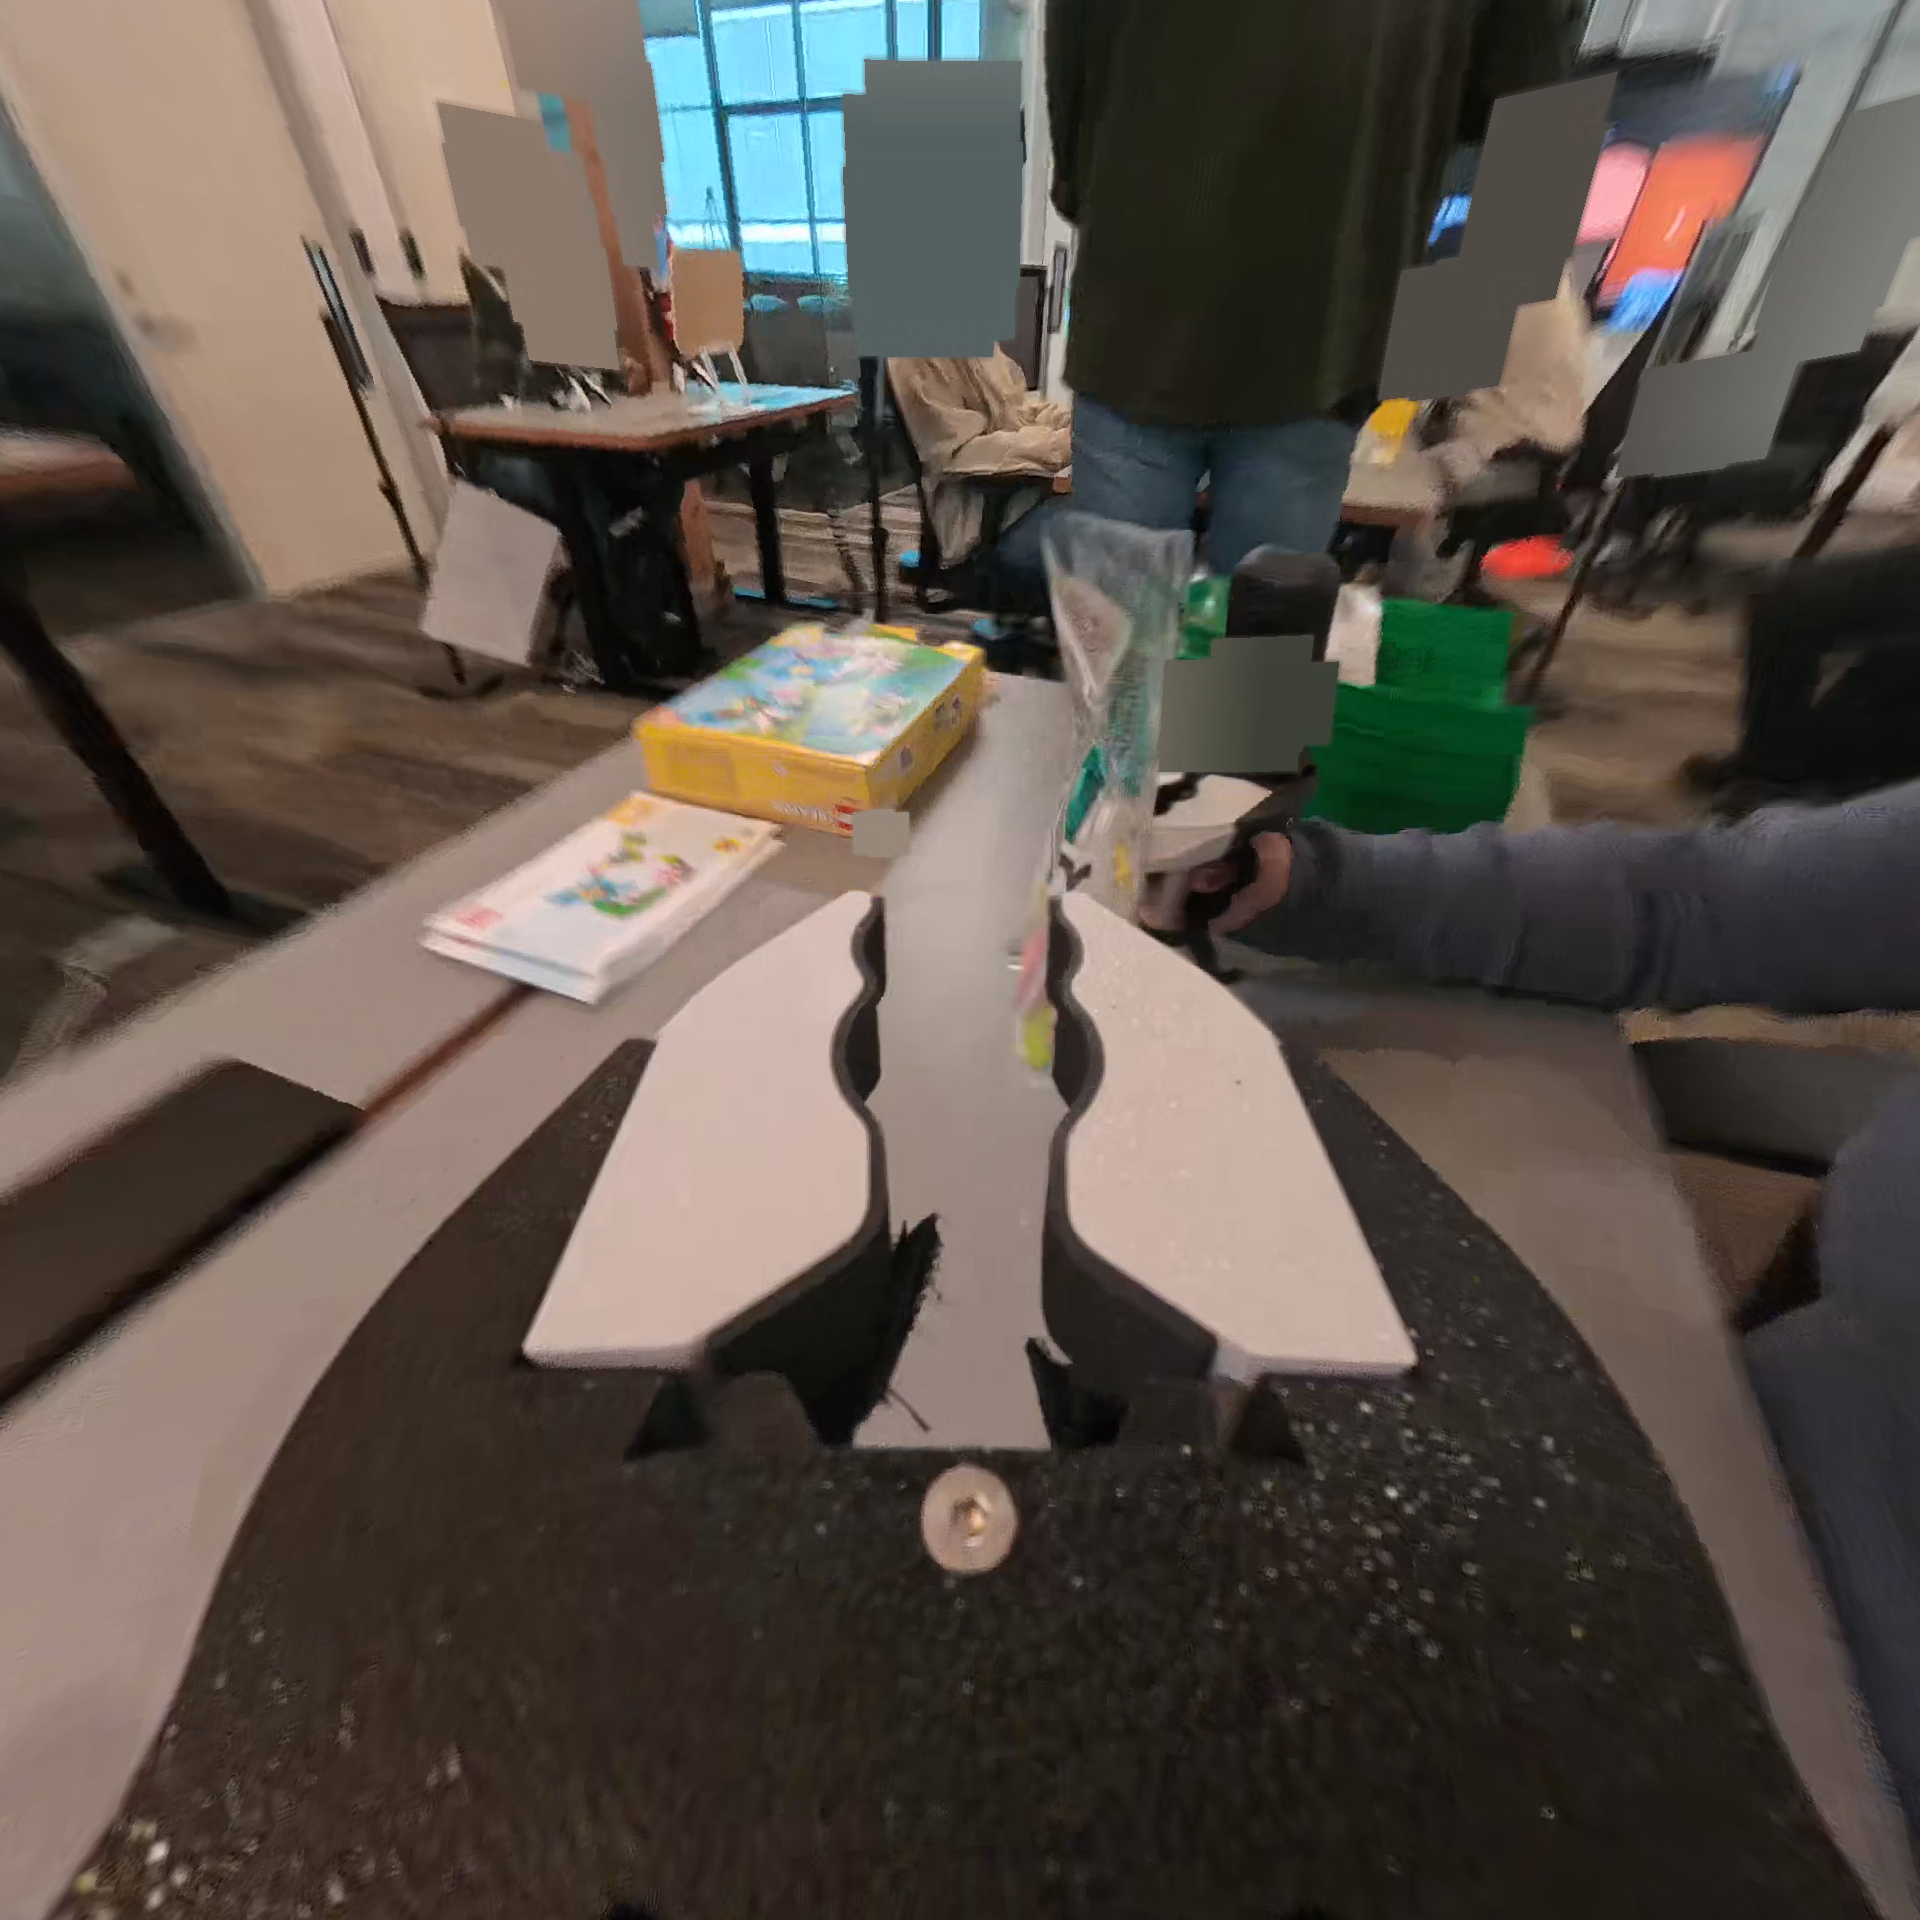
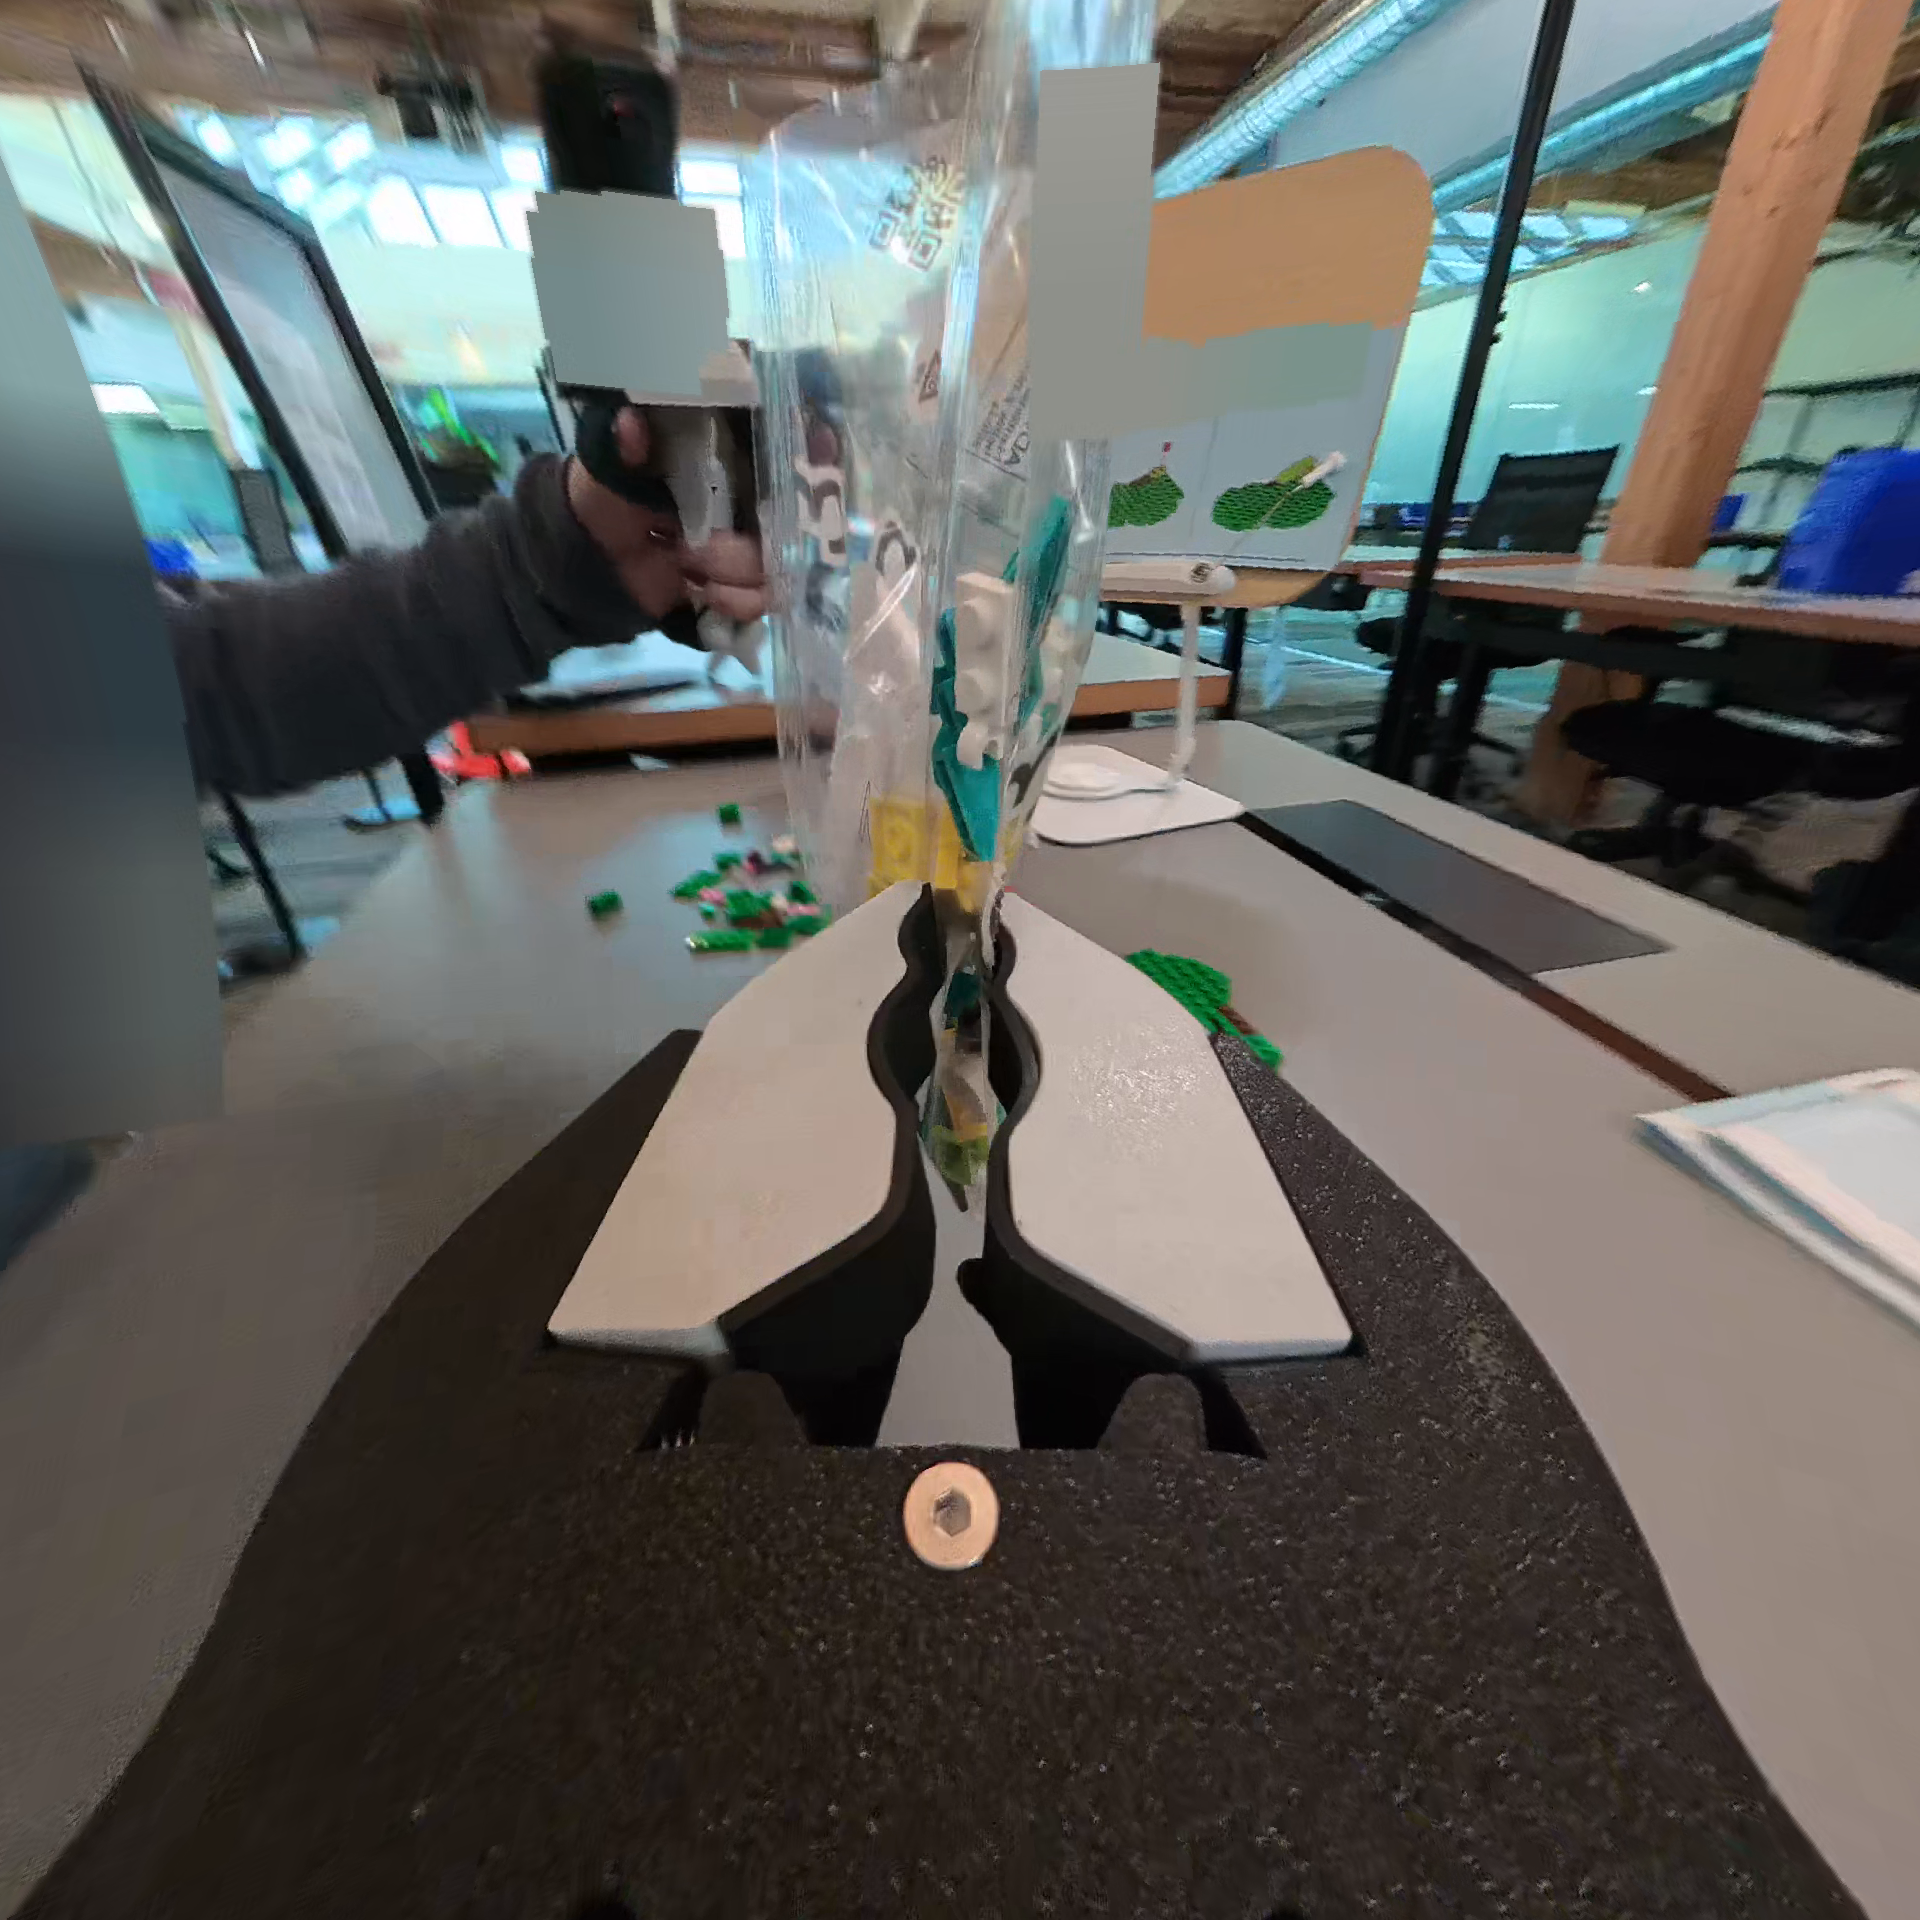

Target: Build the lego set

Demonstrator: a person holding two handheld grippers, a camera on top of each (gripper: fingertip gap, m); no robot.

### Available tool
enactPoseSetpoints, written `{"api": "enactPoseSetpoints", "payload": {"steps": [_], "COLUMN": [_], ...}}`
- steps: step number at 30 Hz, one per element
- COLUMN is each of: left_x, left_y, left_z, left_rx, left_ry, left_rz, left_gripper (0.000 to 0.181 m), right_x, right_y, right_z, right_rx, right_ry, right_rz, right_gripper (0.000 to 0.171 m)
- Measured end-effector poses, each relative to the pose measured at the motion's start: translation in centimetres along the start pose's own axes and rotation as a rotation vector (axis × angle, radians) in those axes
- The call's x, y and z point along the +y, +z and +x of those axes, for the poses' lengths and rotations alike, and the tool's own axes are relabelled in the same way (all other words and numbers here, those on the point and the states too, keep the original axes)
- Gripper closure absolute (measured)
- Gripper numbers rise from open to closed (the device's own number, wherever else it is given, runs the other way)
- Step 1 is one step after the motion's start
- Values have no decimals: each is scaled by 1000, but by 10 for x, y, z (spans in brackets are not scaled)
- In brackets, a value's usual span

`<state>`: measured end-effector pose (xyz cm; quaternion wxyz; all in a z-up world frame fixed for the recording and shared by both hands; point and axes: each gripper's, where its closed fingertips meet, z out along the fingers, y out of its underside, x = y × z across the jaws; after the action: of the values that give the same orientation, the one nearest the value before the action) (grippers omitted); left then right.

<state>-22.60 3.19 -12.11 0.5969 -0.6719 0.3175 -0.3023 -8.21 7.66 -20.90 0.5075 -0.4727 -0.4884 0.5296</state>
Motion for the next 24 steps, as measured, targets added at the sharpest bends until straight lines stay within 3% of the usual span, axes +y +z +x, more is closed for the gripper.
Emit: {"api": "enactPoseSetpoints", "payload": {"steps": [2, 5, 8, 12, 19, 24], "left_x": [24, 70, 85, 72, 71, 82], "left_y": [10, 35, 52, 56, 38, 30], "left_z": [11, 34, 40, 44, 70, 57], "left_rx": [130, 353, 459, 648, 911, 716], "left_ry": [-248, -617, -865, -1128, -1245, -1101], "left_rz": [12, -101, -70, 48, 35, 38], "left_gripper": [135, 101, 102, 101, 120, 121], "right_x": [1, -4, -15, -28, -31, -10], "right_y": [-7, -15, -23, -34, -44, -49], "right_z": [-1, -4, -6, -7, 5, 24], "right_rx": [25, 39, 76, 158, 216, 269], "right_ry": [-110, -212, -303, -485, -549, -529], "right_rz": [-47, -60, -43, -68, -121, -250], "right_gripper": [167, 167, 167, 167, 166, 166]}}
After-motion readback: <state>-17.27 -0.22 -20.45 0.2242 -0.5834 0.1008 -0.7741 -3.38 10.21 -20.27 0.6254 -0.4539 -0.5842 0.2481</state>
